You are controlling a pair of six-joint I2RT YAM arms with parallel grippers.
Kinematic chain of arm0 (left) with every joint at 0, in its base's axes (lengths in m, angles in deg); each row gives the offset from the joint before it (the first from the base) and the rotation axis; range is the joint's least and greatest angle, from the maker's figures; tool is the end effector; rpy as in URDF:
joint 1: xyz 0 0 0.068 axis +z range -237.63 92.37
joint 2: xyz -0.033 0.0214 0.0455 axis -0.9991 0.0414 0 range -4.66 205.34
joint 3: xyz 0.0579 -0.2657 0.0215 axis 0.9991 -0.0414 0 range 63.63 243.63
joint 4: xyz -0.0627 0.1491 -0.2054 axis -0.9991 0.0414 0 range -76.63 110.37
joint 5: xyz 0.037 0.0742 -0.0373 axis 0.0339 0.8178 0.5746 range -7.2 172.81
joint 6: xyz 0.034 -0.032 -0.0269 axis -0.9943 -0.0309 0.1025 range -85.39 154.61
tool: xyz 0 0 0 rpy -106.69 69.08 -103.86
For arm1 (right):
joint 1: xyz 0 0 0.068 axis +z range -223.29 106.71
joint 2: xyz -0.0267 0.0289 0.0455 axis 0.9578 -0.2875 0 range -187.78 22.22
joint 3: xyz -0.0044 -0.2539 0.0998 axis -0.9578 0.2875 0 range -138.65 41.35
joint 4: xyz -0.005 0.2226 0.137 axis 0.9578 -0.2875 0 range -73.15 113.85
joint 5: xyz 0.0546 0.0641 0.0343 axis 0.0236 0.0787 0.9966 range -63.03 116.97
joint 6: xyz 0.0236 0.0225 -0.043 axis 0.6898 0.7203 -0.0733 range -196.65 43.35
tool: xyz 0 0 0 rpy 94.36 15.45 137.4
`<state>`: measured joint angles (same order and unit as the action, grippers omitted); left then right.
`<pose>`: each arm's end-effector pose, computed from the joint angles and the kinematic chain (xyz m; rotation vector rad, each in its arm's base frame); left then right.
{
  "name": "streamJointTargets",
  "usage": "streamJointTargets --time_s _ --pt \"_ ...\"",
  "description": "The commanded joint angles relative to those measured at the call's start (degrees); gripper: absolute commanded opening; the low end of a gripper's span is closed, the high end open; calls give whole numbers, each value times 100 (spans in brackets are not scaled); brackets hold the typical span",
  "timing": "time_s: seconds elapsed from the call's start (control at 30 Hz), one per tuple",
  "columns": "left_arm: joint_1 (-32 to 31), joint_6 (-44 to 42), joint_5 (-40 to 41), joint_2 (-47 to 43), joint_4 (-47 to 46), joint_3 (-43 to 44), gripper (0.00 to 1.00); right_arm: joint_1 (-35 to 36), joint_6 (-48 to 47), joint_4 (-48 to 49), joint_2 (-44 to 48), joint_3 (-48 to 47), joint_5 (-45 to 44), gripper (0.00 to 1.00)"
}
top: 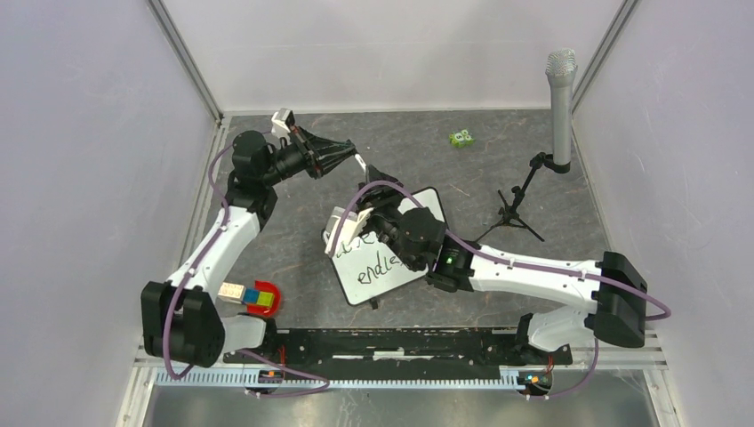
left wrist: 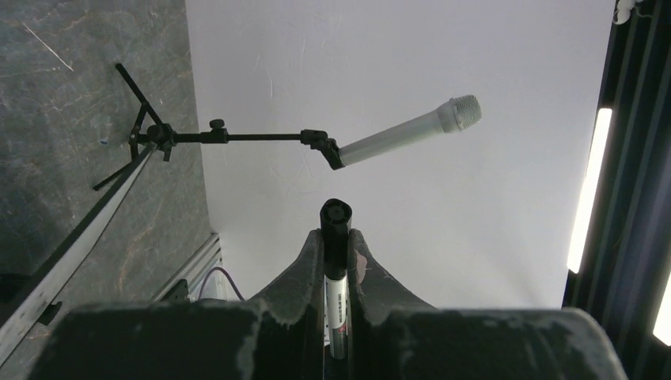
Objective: Write a sentence on the whiteboard
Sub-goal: Insert the whiteboard marker without the cap into the pen cap, then put down the whiteboard marker at the center of the board.
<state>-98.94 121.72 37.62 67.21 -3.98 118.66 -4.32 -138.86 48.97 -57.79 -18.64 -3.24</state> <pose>0.2783 -0.0815 0.3517 -0.5080 1.8786 -1.8582 0.1348 0.3009 0.3554 -1.1353 0.9817 -0.2951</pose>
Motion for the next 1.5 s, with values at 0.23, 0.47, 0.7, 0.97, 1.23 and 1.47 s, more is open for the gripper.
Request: streamJointTargets --time_s 0.23,0.47,0.7,0.97,1.23,1.47 --pt "603 202 -122 750 -444 534 2 -16 251 -631 517 268 765 79" --pt "1121 -1119 -228 1200 355 875 2 -65 932 -1544 674 -170 989 92" --pt "1620 -3954 325 1485 2724 1616 2 -328 1878 -2771 855 -663 1476 98" --pt "1772 -6395 1282 2260 5089 2653 2 -488 2519 -3547 1000 -956 1694 98" --pt "1765 -8197 2043 3135 6564 3304 2 -667 3002 -4222 1098 -1182 1924 98" --pt "1633 -8702 2752 3450 6965 2883 2 -1034 3461 -5141 941 -1429 2613 98"
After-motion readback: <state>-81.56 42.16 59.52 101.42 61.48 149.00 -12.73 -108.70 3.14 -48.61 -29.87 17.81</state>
